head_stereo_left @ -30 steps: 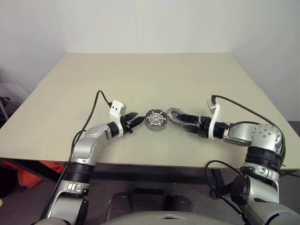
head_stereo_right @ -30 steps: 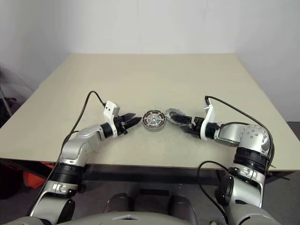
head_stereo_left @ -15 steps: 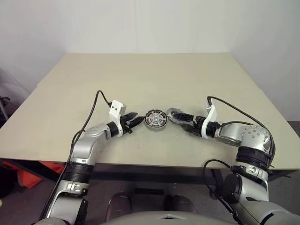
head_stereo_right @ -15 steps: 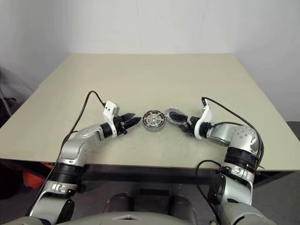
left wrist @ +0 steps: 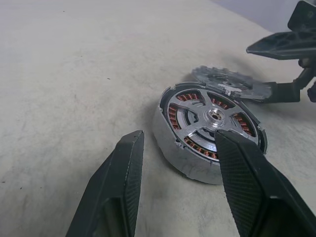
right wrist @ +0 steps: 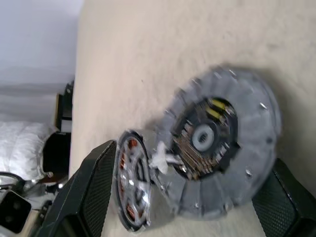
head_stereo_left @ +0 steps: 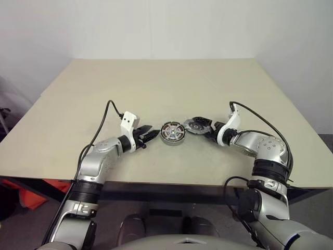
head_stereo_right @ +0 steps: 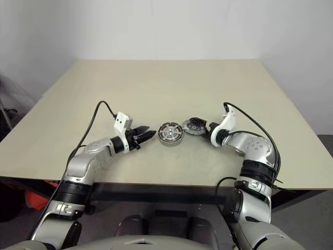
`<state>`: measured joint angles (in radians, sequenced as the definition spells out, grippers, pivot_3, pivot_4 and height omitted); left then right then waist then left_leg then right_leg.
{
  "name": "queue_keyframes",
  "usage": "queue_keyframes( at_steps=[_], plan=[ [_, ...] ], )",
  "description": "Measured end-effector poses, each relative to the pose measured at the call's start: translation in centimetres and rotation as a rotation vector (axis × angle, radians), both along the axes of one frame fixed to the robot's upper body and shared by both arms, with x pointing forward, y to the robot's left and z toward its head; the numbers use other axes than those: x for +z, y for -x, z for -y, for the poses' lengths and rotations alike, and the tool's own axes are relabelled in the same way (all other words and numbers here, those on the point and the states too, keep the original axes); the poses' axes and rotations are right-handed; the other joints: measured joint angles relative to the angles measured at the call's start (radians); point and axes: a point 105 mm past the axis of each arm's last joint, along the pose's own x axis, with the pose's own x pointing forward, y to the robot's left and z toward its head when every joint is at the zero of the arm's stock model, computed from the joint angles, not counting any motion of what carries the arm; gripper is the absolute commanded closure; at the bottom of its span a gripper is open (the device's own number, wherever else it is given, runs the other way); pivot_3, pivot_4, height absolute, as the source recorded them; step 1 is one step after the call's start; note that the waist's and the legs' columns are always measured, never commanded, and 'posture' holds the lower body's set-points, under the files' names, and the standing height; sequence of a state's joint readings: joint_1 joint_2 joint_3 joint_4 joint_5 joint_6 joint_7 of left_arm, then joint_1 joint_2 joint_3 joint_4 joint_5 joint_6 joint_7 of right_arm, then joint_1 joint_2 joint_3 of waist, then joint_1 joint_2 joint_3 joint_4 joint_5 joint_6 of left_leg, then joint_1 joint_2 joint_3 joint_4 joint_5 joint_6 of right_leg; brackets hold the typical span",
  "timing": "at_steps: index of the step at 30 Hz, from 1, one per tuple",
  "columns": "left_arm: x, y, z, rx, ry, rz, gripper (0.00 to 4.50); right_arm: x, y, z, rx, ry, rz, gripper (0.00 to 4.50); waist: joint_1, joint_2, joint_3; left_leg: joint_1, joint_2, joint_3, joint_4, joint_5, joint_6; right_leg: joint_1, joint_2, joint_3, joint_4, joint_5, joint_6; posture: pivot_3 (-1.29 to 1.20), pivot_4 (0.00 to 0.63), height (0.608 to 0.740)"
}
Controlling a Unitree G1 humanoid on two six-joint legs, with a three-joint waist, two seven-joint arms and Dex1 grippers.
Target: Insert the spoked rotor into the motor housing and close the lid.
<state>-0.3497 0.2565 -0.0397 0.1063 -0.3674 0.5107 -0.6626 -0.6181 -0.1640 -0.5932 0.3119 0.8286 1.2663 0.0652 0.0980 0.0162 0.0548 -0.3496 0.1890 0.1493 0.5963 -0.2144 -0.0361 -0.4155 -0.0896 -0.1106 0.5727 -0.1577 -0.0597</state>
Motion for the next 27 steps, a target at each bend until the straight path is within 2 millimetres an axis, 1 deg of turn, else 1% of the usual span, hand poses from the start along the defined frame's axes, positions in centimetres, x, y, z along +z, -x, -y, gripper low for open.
queue_keyframes(
  at_steps=[5, 7, 9, 12, 16, 21, 27],
  plan=[
    [0.0, 0.0, 0.0, -0.001, -0.001, 0.0, 2.1, 1.8, -0.6, -1.6, 0.046, -0.052, 0.065, 0.01, 0.0, 0.0, 0.0, -0.001, 0.0, 0.0, -0.001, 0.0, 0.0, -0.001, 0.0, 0.0, 0.0, 0.0, 0.0, 0.0, 0.0, 0.74],
    [0.0, 0.0, 0.0, 0.0, -0.001, 0.0, 2.1, 2.7, -0.6, -2.8, 0.084, -0.088, 0.096, 0.01, 0.0, 0.0, 0.0, -0.001, 0.0, 0.0, -0.001, 0.0, 0.0, -0.002, 0.0, 0.0, 0.0, 0.0, 0.0, 0.0, 0.0, 0.74],
    [0.0, 0.0, 0.0, 0.001, -0.002, 0.001, 2.1, 3.4, -0.4, -3.6, 0.121, -0.11, 0.121, 0.01, 0.0, 0.0, 0.0, -0.001, 0.0, 0.0, -0.001, 0.0, 0.0, -0.002, 0.0, 0.001, 0.0, 0.0, 0.0, 0.0, 0.0, 0.74],
    [0.0, 0.0, 0.0, 0.006, -0.004, 0.003, 2.1, 5.3, 0.3, -4.9, 0.208, -0.134, 0.193, 0.01, 0.001, 0.0, 0.0, 0.0, 0.0, 0.0, -0.001, 0.0, 0.0, -0.002, 0.0, 0.001, 0.0, 0.0, 0.0, 0.0, 0.0, 0.74],
    [0.0, 0.0, -0.2, 0.015, -0.009, 0.001, 2.1, 6.8, 1.2, -6.2, 0.302, -0.134, 0.258, 0.01, 0.001, 0.0, 0.0, 0.0, 0.0, 0.0, -0.001, 0.0, -0.001, -0.001, 0.0, 0.001, 0.001, 0.0, 0.0, 0.0, 0.0, 0.74],
    [0.0, -0.2, -0.8, 0.028, -0.017, 0.004, 2.1, 7.2, 1.7, -6.9, 0.352, -0.106, 0.299, 0.01, 0.002, 0.0, 0.0, 0.0, 0.0, 0.0, -0.001, 0.001, -0.001, -0.001, 0.0, 0.001, 0.001, 0.0, 0.0, 0.0, 0.0, 0.74],
    [0.1, -0.2, -1.0, 0.035, -0.016, 0.006, 2.1, 7.1, 1.7, -6.9, 0.366, 0.036, 0.428, 0.01, 0.005, 0.0, 0.0, -0.001, 0.0, 0.0, -0.001, 0.0, -0.001, -0.001, 0.0, 0.001, 0.0, 0.0, 0.0, 0.0, 0.0, 0.74]
  ],
)
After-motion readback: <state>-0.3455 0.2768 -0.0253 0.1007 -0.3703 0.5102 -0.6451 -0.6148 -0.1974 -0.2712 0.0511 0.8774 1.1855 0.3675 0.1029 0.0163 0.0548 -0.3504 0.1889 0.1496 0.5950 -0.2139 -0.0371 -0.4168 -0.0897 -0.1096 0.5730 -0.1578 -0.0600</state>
